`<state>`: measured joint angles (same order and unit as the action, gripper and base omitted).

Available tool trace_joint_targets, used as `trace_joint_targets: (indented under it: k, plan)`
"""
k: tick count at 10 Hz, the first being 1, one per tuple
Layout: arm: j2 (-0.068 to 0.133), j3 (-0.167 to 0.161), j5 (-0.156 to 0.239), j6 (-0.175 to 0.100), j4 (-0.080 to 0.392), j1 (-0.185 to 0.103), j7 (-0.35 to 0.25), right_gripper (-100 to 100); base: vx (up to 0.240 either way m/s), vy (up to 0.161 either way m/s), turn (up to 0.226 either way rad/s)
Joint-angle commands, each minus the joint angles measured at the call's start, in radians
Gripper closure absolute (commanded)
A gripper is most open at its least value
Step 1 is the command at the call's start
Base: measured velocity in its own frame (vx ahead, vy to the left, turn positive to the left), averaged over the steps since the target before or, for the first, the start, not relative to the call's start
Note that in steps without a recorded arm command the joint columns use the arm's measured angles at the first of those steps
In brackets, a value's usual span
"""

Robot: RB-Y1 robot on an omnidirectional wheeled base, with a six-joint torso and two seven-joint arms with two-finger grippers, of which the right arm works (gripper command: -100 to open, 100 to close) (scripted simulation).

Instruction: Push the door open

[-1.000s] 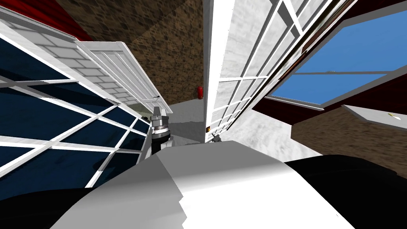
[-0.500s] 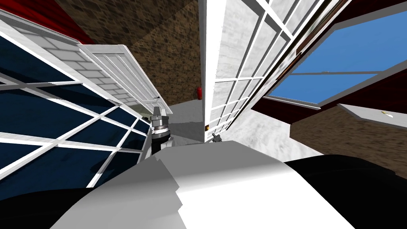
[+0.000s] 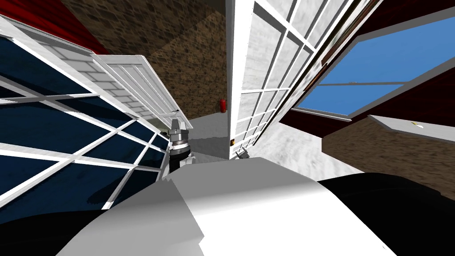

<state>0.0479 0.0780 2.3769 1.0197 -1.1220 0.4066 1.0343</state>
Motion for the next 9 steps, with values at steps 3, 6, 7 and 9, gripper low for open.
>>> trace_joint_targets:
  k: [3,6,7,9]
  plan:
    - [-0.013,0.004,-0.013,-0.025,0.000,-0.023,-0.006,-100,0.187,0.105,0.013]
    - [-0.029,0.005,-0.017,-0.035,-0.005,-0.031,-0.013,-100,0.136,0.068,0.001]
    - [-0.029,0.005,-0.017,-0.035,-0.005,-0.031,-0.013,100,-0.012,-0.002,-0.009]
    - [-0.029,0.005,-0.017,-0.035,-0.005,-0.031,-0.013,100,-0.031,-0.013,0.000]
